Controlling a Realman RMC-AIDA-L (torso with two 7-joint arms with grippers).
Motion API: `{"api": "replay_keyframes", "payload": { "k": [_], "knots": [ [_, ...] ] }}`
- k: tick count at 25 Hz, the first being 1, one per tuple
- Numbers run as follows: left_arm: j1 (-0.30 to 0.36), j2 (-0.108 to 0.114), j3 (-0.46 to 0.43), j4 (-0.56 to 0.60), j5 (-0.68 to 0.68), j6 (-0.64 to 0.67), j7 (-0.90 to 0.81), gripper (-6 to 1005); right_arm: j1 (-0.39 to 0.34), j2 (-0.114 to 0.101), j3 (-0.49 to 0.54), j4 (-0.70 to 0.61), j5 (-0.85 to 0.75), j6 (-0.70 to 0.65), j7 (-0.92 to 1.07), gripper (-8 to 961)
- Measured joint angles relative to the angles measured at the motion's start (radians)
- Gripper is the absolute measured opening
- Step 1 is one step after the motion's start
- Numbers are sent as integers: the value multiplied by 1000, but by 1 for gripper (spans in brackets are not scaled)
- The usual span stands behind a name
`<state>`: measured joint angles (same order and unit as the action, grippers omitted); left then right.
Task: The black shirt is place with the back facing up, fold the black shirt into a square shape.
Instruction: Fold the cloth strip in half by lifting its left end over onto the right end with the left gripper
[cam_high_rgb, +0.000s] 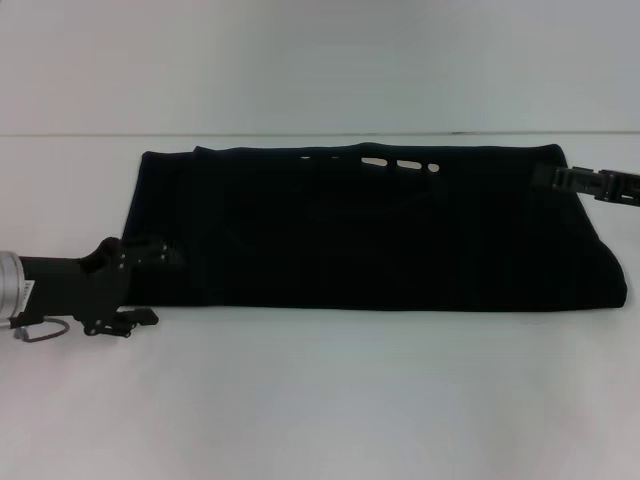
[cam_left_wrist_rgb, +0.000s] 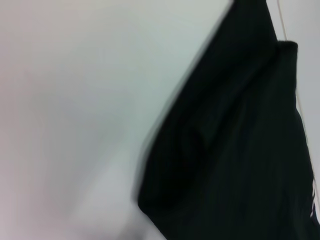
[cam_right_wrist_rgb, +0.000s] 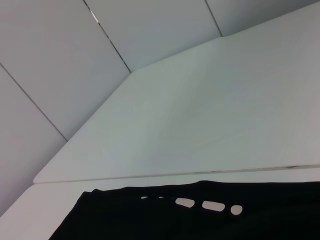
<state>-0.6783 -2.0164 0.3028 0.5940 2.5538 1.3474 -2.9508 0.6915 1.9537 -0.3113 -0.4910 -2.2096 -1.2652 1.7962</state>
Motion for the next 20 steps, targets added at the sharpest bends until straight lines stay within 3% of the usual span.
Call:
{"api": "replay_keyframes", "payload": {
  "k": [20],
  "knots": [
    [11, -2, -34, -31, -5, -63, 3, 899, 6, 2, -3, 0, 13, 6, 0, 927]
  ]
}}
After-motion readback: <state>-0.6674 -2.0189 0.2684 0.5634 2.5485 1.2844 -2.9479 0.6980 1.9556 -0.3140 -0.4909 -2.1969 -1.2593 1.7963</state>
